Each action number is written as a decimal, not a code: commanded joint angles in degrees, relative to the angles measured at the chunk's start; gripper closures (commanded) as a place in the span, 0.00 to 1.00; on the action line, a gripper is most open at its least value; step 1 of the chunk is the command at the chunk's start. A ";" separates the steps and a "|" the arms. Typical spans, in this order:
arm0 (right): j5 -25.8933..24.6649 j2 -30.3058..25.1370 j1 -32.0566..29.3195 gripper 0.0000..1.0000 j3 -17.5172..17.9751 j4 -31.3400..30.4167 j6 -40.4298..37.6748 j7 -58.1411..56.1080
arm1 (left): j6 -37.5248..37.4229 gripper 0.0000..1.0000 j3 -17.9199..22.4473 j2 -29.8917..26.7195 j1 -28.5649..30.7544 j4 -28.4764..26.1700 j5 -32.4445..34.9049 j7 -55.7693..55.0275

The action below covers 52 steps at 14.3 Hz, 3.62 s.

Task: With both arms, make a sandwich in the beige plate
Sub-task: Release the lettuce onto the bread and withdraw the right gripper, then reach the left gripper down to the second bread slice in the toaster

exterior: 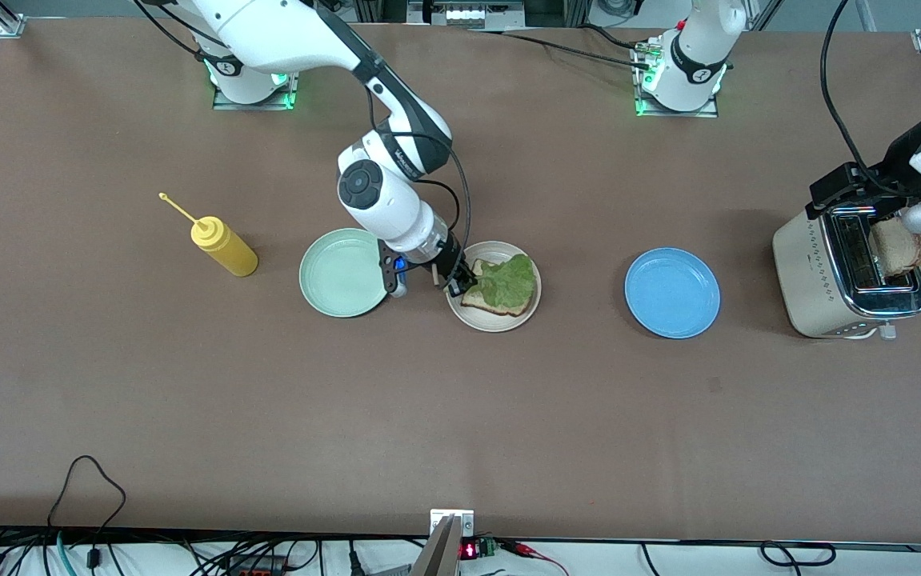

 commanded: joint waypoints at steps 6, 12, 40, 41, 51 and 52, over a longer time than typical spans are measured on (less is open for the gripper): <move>0.19 -1.10 1.01 0.00 -0.69 -0.33 -0.05 -1.95 | 0.66 0.00 -0.31 -0.34 0.24 -0.28 0.31 0.78; 0.63 -19.54 -10.21 0.00 -0.95 -3.23 -28.15 -18.18 | 0.48 0.00 -0.40 -0.52 0.24 -0.37 0.40 0.87; -19.58 -36.36 -37.32 0.00 -6.84 -0.34 -57.02 -96.97 | -1.19 0.00 0.47 5.98 0.50 0.95 1.71 0.60; -19.93 -36.36 -36.96 0.00 -7.10 -0.34 -56.93 -96.97 | -1.10 0.00 0.91 6.94 1.47 1.56 2.58 0.60; -20.72 -36.01 -37.05 0.00 -7.10 -0.25 -57.37 -96.35 | 2.15 0.00 0.92 18.54 15.00 6.13 7.16 4.54; -20.72 -36.01 -37.05 0.00 -7.10 -0.25 -57.89 -96.44 | 2.15 0.00 0.92 19.34 15.88 6.13 7.34 6.04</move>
